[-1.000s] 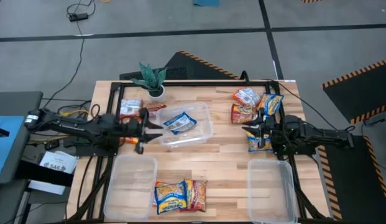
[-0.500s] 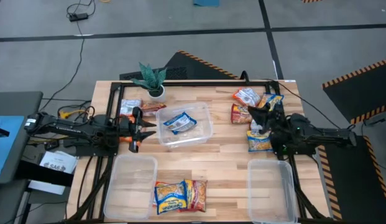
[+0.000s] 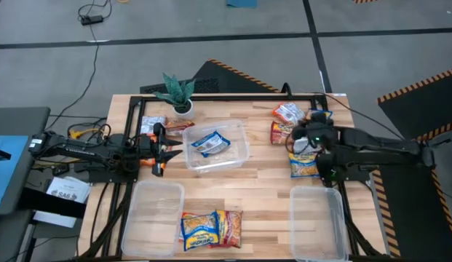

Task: Sort Maruchan noodles
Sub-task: Put the top right blue noodle packet into the top transparent bin

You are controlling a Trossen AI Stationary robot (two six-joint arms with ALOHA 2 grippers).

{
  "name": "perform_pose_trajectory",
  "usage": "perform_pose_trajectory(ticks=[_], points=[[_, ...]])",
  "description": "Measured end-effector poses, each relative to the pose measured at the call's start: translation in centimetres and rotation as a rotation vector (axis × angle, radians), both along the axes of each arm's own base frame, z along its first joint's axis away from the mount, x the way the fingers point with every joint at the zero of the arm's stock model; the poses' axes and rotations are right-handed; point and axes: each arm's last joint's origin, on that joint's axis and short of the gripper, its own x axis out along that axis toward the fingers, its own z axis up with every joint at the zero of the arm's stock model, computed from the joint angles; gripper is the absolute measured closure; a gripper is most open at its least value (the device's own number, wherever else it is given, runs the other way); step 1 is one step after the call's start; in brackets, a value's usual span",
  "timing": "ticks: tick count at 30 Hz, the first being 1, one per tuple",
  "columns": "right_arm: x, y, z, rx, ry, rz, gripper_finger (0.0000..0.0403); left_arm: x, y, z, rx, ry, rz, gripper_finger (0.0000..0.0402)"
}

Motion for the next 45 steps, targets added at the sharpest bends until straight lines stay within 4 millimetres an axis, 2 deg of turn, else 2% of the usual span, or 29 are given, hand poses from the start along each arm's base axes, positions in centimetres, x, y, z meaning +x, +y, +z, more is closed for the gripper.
perform_pose_trajectory(ticks=[8,12,28,41,45], points=[[-1.6,-1.3,-2.4,0.187,0.176,-0.411,0.0232,0.0,0.0,0.0,-0.004,0.004,0.000,0.0283],[-1.8,-1.9,-3.0,0.218,0.205,-0.520,0.0232,0.0,0.0,0.0,-0.004,0.005,0.000,0.0283],[-0.6,-3.5,-5.4,0.211,0.231,-0.747,0.0244,0.0,0.0,-0.1,-0.029,0.004,-0.008,0.0283],[0.6,-4.1,-6.9,0.251,0.227,-0.763,0.0262,0.0,0.0,-0.1,-0.039,0.008,-0.011,0.0283],[0.7,-4.3,-7.3,0.269,0.271,-0.755,0.0286,0.0,0.0,-0.1,-0.038,0.008,-0.010,0.0283]])
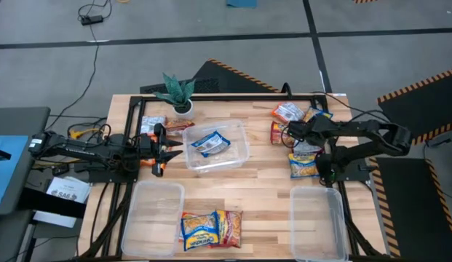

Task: Sort Maruchan noodles
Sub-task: Put the top right blue noodle packet into the top transparent bin

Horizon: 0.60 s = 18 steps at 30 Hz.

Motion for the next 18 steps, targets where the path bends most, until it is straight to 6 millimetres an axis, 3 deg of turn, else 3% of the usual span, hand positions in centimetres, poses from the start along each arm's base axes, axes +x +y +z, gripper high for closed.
perform_pose_trajectory(ticks=[6,11,18], points=[[0.4,-0.3,-0.5,0.032,0.054,0.074,0.0388,0.0,0.0,0.0,-0.001,0.000,0.000,0.0283],[0.6,-0.2,0.3,0.047,0.061,0.138,0.0396,0.0,0.0,0.0,0.011,0.001,0.003,0.0283],[1.3,0.8,4.2,-0.058,0.045,0.229,0.0396,0.0,0.0,0.0,0.012,-0.002,0.004,0.0283]])
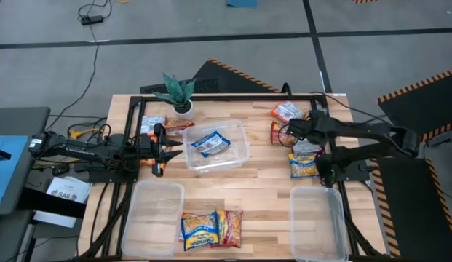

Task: Sort Maruchan noodles
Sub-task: Put the top right blue noodle packet into the top transparent bin

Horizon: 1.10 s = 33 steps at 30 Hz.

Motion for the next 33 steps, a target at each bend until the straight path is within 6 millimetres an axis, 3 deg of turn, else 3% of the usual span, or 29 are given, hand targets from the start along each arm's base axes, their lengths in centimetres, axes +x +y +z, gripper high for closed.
perform_pose_trajectory(ticks=[13,18,23,27,33], points=[[1.8,2.3,7.9,-0.183,-0.185,0.315,0.0397,0.0,0.0,0.0,0.000,0.000,0.000,0.0283],[4.2,3.6,11.2,-0.308,-0.300,0.516,0.0397,0.0,0.0,0.0,0.000,0.000,0.000,0.0283],[7.9,5.3,14.1,-0.429,-0.443,0.800,0.0397,0.0,0.1,0.0,-0.008,-0.005,0.031,0.0283],[10.9,7.2,15.1,-0.500,-0.561,1.044,0.0397,-0.1,0.3,0.0,-0.025,-0.003,0.089,0.0283],[14.4,9.7,13.6,-0.472,-0.647,1.273,0.0397,-0.1,0.3,0.0,-0.031,-0.003,0.111,0.0283]])
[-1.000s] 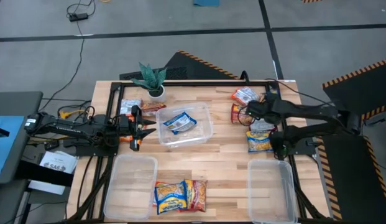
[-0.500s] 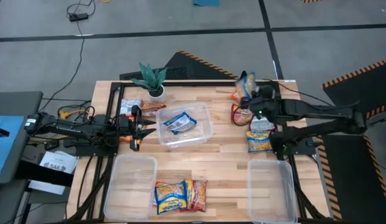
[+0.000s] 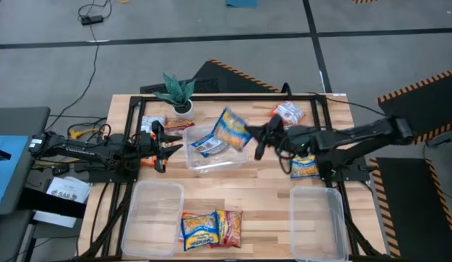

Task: Sort Maruchan noodles
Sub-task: Put the top right blue noodle packet into the top transparent bin

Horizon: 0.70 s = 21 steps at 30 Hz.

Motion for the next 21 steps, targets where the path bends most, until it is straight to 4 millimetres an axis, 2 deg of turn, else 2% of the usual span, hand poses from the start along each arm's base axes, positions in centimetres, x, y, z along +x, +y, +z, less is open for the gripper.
perform_pose_trajectory(ticks=[4,10,15,21], points=[[1.9,0.9,-2.2,0.018,0.055,0.021,0.0395,0.0,0.0,0.0,-0.002,0.001,0.005,0.0283],[4.1,0.3,-4.7,0.029,0.075,-0.016,0.0372,0.0,0.0,0.0,-0.004,0.000,0.013,0.0283],[5.0,-0.5,-5.7,0.033,0.080,-0.025,0.0361,0.0,0.0,0.0,0.010,0.004,0.016,0.0283],[5.6,-0.1,-6.1,0.053,0.060,0.108,0.0355,0.0,0.0,0.0,0.017,0.006,0.019,0.0283]])
